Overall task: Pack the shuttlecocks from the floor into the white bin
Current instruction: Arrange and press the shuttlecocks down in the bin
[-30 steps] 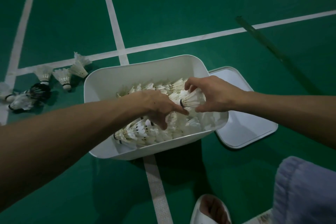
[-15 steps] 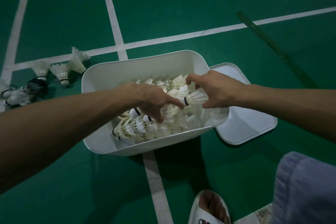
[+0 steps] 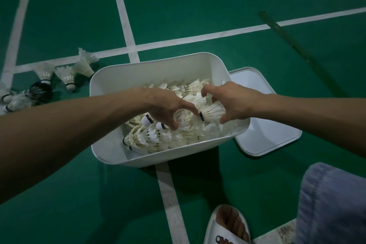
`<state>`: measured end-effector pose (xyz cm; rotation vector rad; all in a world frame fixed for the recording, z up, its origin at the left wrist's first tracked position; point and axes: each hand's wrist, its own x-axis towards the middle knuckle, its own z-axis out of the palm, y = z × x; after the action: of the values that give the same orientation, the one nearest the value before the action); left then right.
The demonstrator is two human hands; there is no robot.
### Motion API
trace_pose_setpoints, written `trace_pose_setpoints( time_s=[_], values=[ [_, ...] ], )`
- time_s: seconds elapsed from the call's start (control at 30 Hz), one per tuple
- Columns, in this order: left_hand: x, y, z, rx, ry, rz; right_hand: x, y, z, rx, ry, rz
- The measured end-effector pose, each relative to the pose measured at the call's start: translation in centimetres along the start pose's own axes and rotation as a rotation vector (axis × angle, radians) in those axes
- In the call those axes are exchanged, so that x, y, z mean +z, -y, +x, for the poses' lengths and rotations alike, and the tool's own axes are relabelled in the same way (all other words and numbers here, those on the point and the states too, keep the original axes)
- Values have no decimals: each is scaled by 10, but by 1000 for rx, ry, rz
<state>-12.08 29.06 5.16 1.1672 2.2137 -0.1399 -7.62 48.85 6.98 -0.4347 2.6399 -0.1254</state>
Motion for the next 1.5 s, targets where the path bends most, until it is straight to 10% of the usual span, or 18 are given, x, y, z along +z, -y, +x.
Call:
trace_pose_setpoints(
  time_s=[1.5],
  values=[
    [2,-4,5,-35,1,18,36,18,12,254,-45,582]
  ],
)
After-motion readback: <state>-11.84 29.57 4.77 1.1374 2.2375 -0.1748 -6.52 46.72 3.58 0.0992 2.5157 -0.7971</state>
